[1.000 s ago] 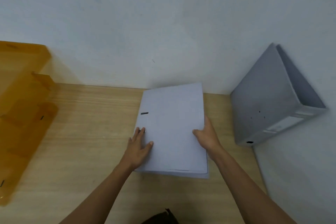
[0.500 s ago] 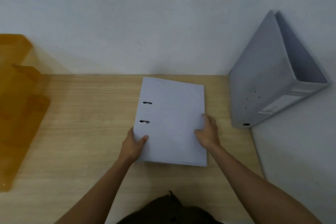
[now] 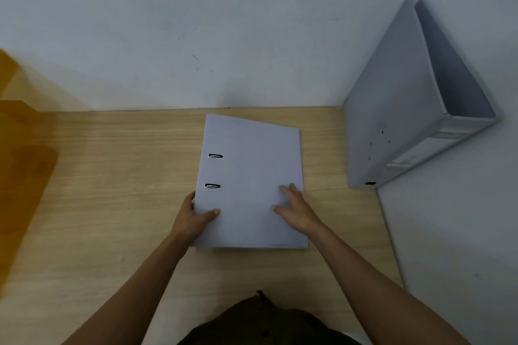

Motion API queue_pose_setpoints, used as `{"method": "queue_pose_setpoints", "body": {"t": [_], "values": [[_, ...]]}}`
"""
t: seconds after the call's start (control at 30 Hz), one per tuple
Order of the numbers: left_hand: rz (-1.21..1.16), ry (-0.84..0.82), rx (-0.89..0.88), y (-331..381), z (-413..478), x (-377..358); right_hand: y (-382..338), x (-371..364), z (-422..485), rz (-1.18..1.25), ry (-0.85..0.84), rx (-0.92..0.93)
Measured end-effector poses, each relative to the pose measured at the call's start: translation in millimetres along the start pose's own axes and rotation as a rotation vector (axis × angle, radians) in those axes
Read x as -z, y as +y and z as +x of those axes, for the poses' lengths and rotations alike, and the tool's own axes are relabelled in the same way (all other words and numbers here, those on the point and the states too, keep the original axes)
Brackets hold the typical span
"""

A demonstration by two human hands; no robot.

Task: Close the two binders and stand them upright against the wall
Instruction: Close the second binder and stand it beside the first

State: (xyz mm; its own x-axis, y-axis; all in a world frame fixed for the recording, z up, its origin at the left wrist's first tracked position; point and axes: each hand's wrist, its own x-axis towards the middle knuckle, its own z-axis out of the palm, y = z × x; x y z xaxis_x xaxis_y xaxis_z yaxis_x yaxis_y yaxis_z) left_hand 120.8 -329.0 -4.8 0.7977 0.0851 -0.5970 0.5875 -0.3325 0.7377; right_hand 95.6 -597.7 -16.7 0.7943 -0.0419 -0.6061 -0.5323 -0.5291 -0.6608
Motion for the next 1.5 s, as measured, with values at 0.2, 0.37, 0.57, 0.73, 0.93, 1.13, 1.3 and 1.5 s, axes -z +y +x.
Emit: {"method": "queue_pose_setpoints", "body": {"t": [0.2,0.37,0.57,0.73,0.93,1.13,1.3,1.5], "values": [[-0.243,-0.126,0.104,10,11,7,-4,-8,-17,0.114,-0.037,-0.06],[-0.467,-0.385,0.171,29,-4,-8,-17,-5,-30,0.181,0.0,-0.075],[-0.668,-0.625,0.125,60,-20,-27,-57,7,-52,0.352,0.073,0.082],[-0.583,-0.658,-0.051,87,-40,-43,-90,8,-75,0.372,0.166,0.157],[-0.497,-0.594,-0.323,103,-69,-57,-110,20,-104,0.432,0.267,0.337],[-0.295,-0.494,-0.619,108,-86,-72,-106,64,-129,0.411,0.376,0.491],[-0.164,-0.523,-0.705,108,-90,-96,-76,83,-142,0.394,0.418,0.485],[-0.038,-0.579,-0.69,98,-90,-125,-29,90,-158,0.393,0.457,0.422]]}}
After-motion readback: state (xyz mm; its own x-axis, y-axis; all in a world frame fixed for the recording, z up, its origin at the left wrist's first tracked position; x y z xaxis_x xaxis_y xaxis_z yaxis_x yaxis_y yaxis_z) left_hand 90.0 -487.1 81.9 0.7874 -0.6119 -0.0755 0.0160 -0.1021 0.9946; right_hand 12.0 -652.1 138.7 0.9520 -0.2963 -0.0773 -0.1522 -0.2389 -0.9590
